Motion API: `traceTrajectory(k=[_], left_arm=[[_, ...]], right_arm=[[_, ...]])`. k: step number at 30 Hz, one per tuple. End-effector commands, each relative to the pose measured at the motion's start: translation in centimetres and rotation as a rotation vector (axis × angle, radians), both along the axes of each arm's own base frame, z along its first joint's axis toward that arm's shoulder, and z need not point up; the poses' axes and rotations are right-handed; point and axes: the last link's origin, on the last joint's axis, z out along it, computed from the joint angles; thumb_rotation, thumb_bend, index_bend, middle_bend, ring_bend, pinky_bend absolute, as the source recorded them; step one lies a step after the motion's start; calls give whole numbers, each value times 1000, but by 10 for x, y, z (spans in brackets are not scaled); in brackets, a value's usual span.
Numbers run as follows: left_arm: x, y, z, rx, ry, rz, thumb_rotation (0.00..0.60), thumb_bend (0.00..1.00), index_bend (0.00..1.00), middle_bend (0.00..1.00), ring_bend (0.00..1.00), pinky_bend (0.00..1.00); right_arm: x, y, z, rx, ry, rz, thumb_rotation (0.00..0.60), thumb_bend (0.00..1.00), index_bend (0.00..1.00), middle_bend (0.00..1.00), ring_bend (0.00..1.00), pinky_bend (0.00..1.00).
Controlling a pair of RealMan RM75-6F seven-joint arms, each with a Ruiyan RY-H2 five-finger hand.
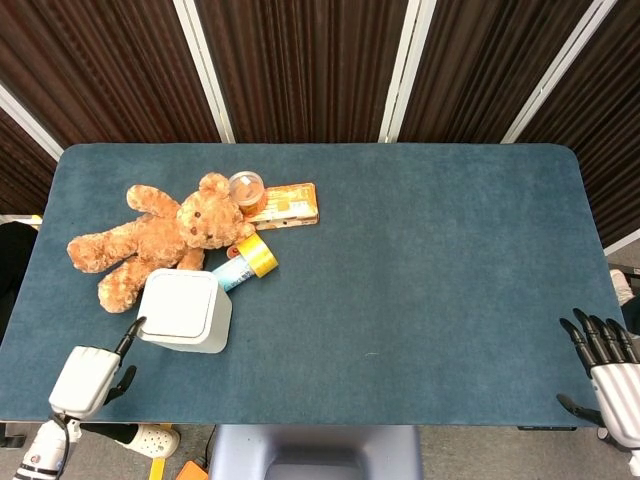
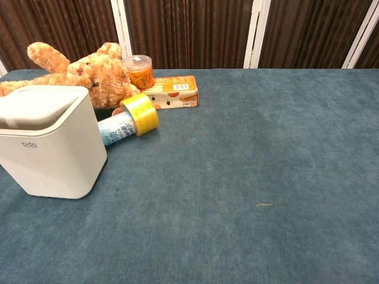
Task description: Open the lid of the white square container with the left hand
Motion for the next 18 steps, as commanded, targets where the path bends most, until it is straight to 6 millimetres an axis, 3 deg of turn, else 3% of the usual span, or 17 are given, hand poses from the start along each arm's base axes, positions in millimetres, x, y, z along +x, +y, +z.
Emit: traceTrajectory(k=[1,4,6,7,8,11,12,18], left_arm=[[11,-6,15,83,-72,-103,600,444,0,1000,936,989],[10,-14,21,101,-71,-111,600,445,0,993,917,972],[2,-27,25,99,-62,-85,600,445,0,938,860,920],[-3,-33,26,93,-55,-62,600,444,0,861,788,850],[-9,-40,27,80,-46,-29,600,443,0,726,666,727],[-27,-53,33,87,-26,66,600,441,18,151,121,157],[-30,-51,34,80,-8,73,600,439,28,37,19,41],[-30,-49,40,58,-58,73,600,436,19,0,0,0]], right_arm=[[1,1,1,4,-4,1,600,48,0,0,0,0],[2,2,2,2,-8,4,600,48,0,0,0,0],[3,4,4,2,-13,9,600,49,0,0,0,0],[3,4,4,2,-14,11,600,49,0,0,0,0],[3,4,4,2,-15,13,600,48,0,0,0,0],[3,5,4,7,-16,19,600,48,0,0,0,0],[3,5,3,11,-14,20,600,48,0,0,0,0],[5,8,0,31,-15,29,600,48,0,0,0,0]])
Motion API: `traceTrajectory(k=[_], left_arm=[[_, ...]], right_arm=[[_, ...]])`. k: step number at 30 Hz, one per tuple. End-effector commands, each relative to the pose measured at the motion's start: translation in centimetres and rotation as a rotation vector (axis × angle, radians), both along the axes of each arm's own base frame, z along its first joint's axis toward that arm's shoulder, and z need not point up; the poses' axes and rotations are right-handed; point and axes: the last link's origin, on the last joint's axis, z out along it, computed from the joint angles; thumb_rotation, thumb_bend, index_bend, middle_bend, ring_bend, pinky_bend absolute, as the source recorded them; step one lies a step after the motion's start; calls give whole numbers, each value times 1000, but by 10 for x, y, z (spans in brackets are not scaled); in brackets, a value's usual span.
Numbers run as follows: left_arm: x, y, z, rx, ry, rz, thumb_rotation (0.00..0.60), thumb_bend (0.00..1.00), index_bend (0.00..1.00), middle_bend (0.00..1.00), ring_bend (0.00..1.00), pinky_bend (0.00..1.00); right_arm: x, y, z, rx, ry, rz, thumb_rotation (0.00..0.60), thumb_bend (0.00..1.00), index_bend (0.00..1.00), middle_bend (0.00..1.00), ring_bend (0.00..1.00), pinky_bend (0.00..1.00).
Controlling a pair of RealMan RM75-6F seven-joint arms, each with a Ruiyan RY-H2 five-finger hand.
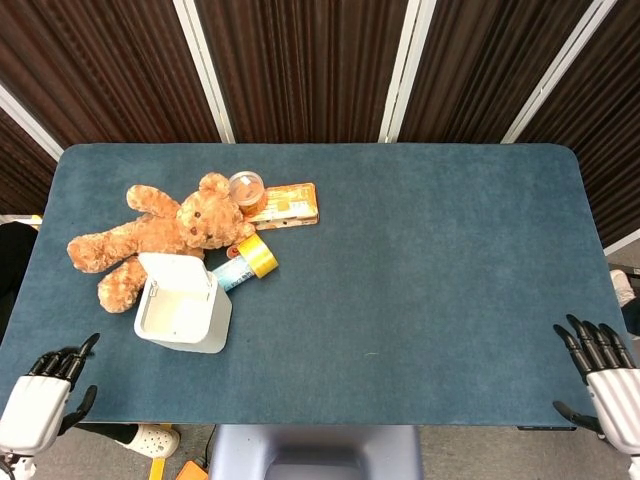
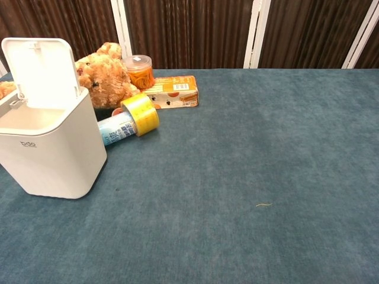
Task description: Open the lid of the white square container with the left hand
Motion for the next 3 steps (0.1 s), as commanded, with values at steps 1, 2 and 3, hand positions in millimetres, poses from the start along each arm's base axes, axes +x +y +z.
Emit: traceTrajectory(k=[1,2,3], left_arm=[[-3,1,6,-6,-18,2,600,436,19,0,0,0],[-4,2,7,-3,-18,4,600,436,19,0,0,0],[-4,2,7,-2,-17,8,600,436,19,0,0,0]], right_arm=[[2,2,1,-8,0,9,600,48,0,0,0,0],[2,2,1,-8,-1,13,600,48,0,0,0,0],[2,2,0,-6,1,16,600,48,0,0,0,0]])
